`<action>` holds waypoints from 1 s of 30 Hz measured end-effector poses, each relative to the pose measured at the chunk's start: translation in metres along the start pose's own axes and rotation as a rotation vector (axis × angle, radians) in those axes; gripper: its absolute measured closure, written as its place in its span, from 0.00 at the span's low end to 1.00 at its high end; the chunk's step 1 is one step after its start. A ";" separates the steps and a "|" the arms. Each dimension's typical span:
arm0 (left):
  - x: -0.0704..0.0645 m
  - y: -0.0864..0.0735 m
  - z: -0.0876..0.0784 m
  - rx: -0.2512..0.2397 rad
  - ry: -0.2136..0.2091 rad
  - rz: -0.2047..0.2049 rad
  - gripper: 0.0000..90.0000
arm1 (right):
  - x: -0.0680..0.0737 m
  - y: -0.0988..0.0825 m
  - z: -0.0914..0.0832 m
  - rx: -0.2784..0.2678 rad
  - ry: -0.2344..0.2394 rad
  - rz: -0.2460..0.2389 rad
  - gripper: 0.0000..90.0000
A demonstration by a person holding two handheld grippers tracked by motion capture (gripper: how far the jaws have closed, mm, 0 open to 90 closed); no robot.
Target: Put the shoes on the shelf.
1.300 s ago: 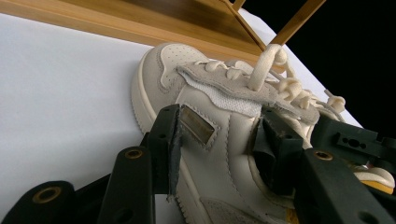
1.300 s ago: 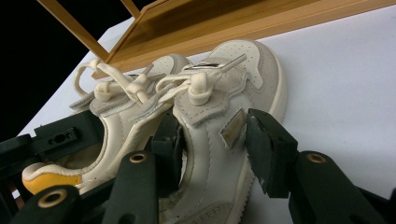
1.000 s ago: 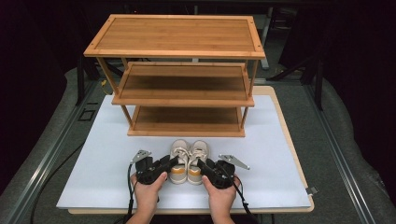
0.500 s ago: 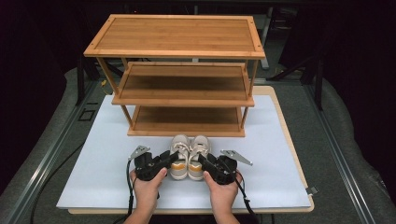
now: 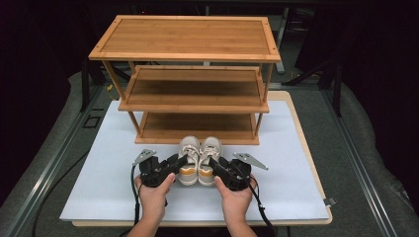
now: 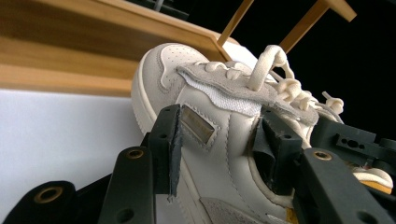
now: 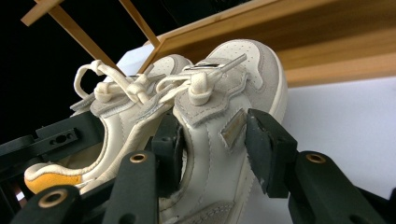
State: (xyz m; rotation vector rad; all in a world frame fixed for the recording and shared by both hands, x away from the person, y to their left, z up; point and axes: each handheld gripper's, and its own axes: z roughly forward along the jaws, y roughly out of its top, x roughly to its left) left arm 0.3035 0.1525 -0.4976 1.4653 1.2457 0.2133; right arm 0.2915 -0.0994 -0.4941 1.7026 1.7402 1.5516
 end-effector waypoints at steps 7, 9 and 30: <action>-0.004 0.011 -0.004 -0.011 0.001 0.005 0.62 | 0.007 0.010 -0.003 -0.013 0.004 -0.012 0.64; -0.006 0.015 -0.006 -0.014 0.001 0.014 0.62 | 0.008 0.013 -0.004 -0.013 0.005 -0.012 0.64; -0.027 0.046 -0.025 -0.052 -0.003 0.039 0.62 | 0.030 0.041 -0.022 -0.054 0.021 -0.038 0.64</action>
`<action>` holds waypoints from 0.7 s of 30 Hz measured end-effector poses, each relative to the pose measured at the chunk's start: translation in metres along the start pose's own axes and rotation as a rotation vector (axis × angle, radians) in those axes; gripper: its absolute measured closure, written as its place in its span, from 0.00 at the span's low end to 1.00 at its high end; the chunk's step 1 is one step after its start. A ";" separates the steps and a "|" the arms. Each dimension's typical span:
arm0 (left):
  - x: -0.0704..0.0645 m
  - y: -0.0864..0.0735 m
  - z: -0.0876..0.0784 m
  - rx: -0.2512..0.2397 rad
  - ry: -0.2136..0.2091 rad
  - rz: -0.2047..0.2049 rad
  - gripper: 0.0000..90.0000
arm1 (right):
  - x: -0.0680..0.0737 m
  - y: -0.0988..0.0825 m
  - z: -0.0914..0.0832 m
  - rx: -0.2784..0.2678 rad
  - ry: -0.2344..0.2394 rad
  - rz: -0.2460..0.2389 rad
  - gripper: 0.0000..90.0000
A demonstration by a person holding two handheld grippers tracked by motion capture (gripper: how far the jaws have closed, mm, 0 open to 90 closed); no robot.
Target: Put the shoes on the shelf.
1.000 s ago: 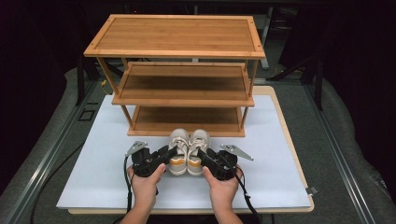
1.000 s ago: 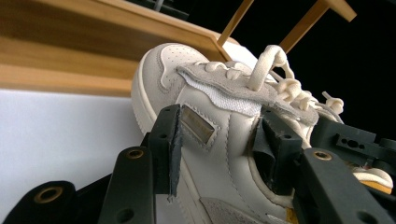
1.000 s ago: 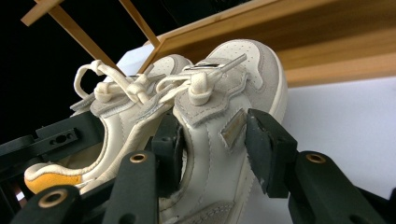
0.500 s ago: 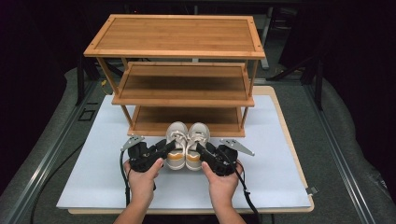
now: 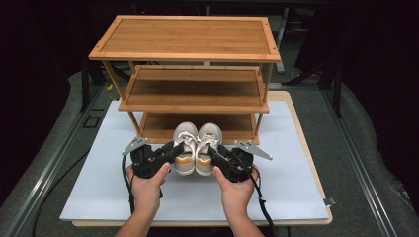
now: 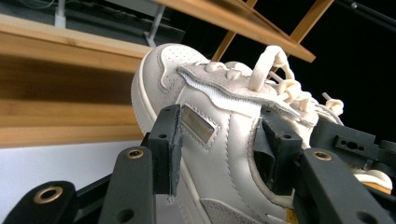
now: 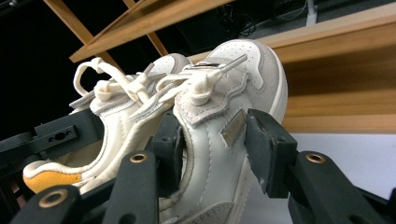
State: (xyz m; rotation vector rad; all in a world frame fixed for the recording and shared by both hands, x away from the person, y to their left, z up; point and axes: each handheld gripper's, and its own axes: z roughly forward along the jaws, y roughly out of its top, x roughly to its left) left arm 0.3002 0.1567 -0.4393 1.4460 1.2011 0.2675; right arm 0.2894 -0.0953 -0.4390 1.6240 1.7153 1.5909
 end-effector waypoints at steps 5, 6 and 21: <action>-0.001 0.006 -0.003 -0.010 0.000 0.007 0.62 | 0.006 0.006 -0.001 -0.011 0.001 -0.015 0.64; -0.001 0.007 -0.004 -0.012 -0.001 0.008 0.62 | 0.007 0.007 -0.001 -0.007 -0.002 -0.018 0.64; -0.008 0.025 -0.015 -0.032 -0.005 0.026 0.62 | 0.022 0.023 -0.008 -0.023 0.002 -0.036 0.64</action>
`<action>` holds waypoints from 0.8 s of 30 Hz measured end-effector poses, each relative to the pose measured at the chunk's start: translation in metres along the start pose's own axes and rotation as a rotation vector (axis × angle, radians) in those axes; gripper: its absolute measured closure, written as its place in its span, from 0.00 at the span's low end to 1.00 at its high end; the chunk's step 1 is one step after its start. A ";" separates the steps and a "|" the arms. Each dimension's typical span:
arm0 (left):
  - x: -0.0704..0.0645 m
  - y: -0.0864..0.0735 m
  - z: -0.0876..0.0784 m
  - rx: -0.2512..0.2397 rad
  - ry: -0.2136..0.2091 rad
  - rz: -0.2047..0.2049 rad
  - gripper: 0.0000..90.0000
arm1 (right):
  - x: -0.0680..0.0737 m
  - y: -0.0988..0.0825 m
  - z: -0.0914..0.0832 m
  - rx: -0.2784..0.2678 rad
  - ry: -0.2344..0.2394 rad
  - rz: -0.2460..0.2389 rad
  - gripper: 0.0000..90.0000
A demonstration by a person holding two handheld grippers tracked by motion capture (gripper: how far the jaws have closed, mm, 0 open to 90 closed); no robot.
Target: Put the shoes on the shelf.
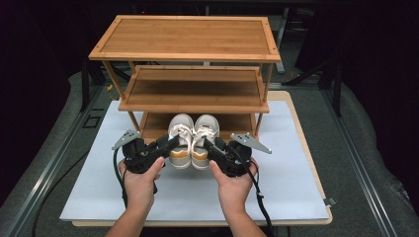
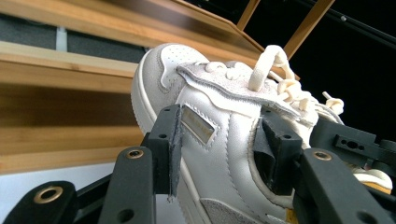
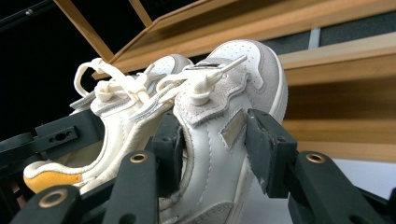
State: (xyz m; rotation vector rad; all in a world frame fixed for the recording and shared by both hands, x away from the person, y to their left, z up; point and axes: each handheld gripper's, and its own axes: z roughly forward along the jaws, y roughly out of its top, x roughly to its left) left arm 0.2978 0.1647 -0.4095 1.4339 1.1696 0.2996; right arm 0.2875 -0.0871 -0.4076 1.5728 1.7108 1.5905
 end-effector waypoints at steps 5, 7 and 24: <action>-0.002 0.007 0.001 -0.007 -0.007 0.004 0.62 | 0.001 0.006 0.000 -0.020 0.015 0.002 0.64; -0.002 0.009 0.002 -0.010 -0.009 0.002 0.62 | 0.001 0.009 0.000 -0.027 0.017 0.002 0.64; -0.001 0.028 0.009 -0.028 -0.013 0.003 0.62 | 0.005 0.031 0.006 -0.028 -0.003 -0.026 0.64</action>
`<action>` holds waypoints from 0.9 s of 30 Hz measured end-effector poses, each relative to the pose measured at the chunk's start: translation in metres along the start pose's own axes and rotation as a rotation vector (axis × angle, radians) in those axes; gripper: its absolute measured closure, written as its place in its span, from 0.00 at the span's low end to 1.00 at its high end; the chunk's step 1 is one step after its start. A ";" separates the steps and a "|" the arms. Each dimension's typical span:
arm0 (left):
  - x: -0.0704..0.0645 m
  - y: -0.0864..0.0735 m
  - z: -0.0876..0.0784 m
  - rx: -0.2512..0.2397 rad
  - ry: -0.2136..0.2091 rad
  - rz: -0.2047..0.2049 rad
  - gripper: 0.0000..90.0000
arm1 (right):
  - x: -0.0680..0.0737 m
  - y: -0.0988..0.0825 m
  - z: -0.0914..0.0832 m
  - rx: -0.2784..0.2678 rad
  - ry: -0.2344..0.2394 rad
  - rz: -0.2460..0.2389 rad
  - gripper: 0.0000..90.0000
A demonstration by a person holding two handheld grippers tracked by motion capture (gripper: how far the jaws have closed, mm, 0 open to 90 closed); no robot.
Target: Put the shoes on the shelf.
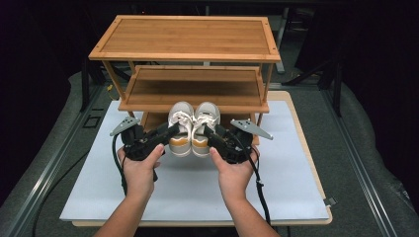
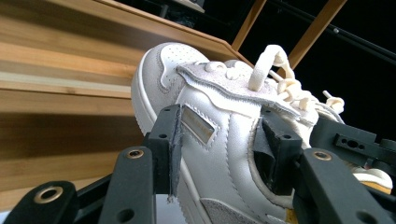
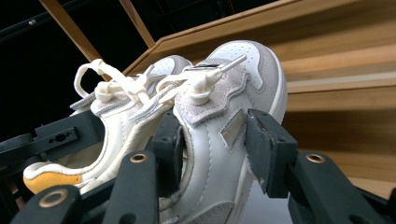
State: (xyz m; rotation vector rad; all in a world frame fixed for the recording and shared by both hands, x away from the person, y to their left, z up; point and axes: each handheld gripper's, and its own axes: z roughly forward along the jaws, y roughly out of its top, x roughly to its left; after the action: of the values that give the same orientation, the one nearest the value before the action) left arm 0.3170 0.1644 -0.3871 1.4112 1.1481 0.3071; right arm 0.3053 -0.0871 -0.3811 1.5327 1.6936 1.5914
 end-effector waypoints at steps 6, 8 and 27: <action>0.005 0.009 0.006 -0.011 0.007 -0.005 0.62 | 0.000 0.008 0.010 -0.011 0.011 -0.009 0.64; 0.007 0.011 0.008 -0.011 0.010 -0.005 0.62 | 0.000 0.011 0.014 -0.015 0.009 -0.016 0.64; 0.018 0.047 0.036 -0.003 0.016 -0.006 0.62 | -0.007 0.046 0.043 0.010 0.014 -0.010 0.64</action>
State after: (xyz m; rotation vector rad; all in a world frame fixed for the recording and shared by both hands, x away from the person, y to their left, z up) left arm 0.3739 0.1671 -0.3630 1.4053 1.1642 0.3165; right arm 0.3635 -0.0829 -0.3571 1.5187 1.7163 1.5943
